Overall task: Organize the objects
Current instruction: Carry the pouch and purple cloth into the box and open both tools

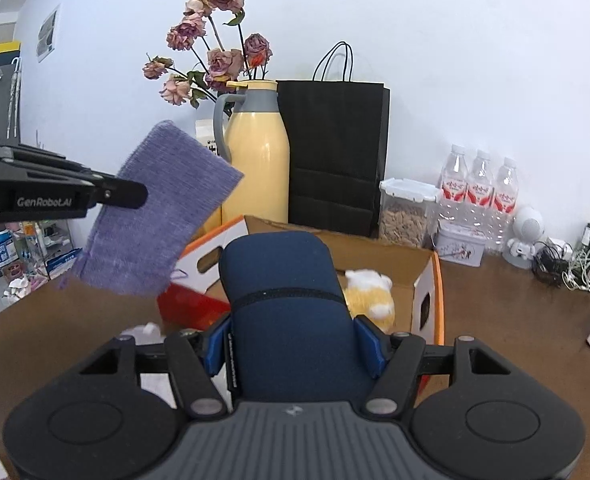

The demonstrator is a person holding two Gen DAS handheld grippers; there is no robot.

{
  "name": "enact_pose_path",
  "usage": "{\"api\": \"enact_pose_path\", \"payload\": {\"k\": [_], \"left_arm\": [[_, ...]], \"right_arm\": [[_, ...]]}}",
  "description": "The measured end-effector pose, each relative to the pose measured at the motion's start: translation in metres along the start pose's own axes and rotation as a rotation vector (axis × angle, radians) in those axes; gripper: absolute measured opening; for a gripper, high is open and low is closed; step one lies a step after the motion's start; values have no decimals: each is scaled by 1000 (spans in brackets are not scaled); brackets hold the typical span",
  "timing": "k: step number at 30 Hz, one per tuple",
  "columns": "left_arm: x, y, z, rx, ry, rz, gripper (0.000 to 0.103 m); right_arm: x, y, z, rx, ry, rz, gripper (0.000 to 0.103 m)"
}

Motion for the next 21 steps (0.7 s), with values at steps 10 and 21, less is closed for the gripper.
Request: {"api": "enact_pose_path", "payload": {"k": [10,21], "left_arm": [[-56,24,6,111,-9,67,3],[-135,28,20,246,-56,168,3]], "right_arm": [[-50,32,-10,0,-12,16,63],[-119,39,-33,-24,-43,73,63]]}}
Point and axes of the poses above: each gripper's, at about its wrist camera, not at the fingertips, and x roughly against the way its jaws point, z to its left, y to its top, the point moved 8 cm from there along -x, roughly the way its jaws point, and after that the axes turned 7 degrees about x, right-handed, at the moved point
